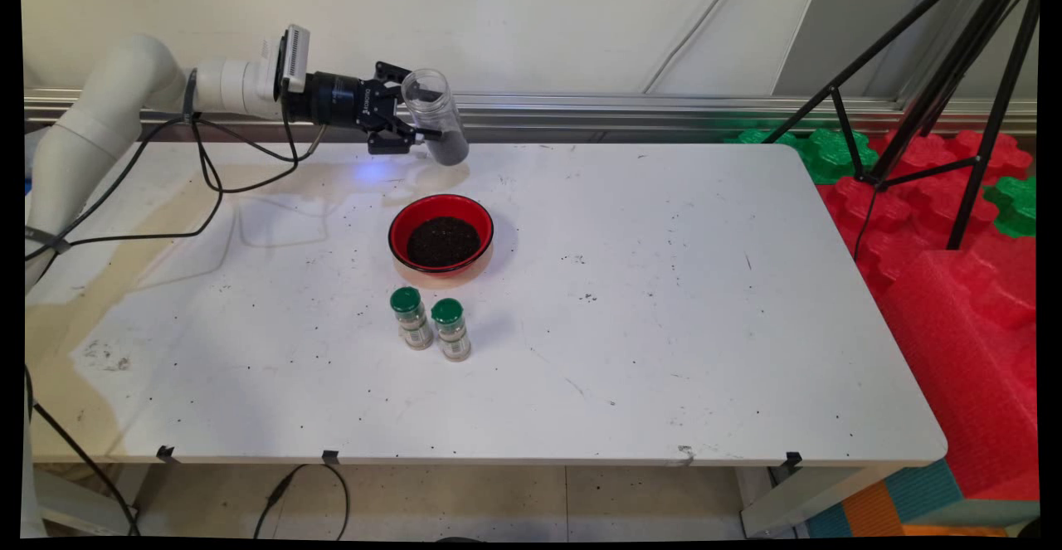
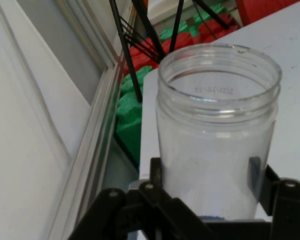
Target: Pour the black seasoning powder in the red bowl
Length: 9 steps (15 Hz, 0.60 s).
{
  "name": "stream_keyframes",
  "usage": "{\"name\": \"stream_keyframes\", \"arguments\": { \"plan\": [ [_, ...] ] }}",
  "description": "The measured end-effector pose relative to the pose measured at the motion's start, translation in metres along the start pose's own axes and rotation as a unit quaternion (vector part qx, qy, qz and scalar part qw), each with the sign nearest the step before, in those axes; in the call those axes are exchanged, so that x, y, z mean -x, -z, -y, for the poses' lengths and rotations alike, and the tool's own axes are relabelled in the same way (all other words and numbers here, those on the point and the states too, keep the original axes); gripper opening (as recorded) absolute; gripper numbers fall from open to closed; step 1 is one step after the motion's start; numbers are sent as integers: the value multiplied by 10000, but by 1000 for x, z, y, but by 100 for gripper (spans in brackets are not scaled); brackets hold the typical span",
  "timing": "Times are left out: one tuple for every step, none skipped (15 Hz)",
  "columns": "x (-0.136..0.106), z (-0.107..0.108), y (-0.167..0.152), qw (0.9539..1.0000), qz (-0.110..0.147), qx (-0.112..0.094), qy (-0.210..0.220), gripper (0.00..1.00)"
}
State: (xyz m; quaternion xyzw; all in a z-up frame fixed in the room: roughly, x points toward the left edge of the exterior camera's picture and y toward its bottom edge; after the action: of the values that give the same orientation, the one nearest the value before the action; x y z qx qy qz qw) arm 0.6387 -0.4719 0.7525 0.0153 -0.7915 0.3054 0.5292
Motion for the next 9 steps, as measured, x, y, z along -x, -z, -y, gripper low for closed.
{"name": "stream_keyframes", "arguments": {
  "plan": [
    [0, -2, 0, 9999, 15, -21, -111, 0],
    [-1, -4, 0, 9998, 25, -33, -184, 0],
    [-1, -6, -1, 9995, 41, -49, -306, 0],
    [-2, -7, -1, 9992, 51, -59, -386, 0],
    [-2, -9, -1, 9986, 71, -77, -513, 0],
    [-2, -11, -1, 9981, 84, -88, -597, 0],
    [-3, -13, -2, 9969, 109, -106, -767, 0],
    [-3, -15, -2, 9960, 124, -115, -874, 0],
    [-3, -17, -2, 9949, 139, -122, -988, 0]
  ]
}}
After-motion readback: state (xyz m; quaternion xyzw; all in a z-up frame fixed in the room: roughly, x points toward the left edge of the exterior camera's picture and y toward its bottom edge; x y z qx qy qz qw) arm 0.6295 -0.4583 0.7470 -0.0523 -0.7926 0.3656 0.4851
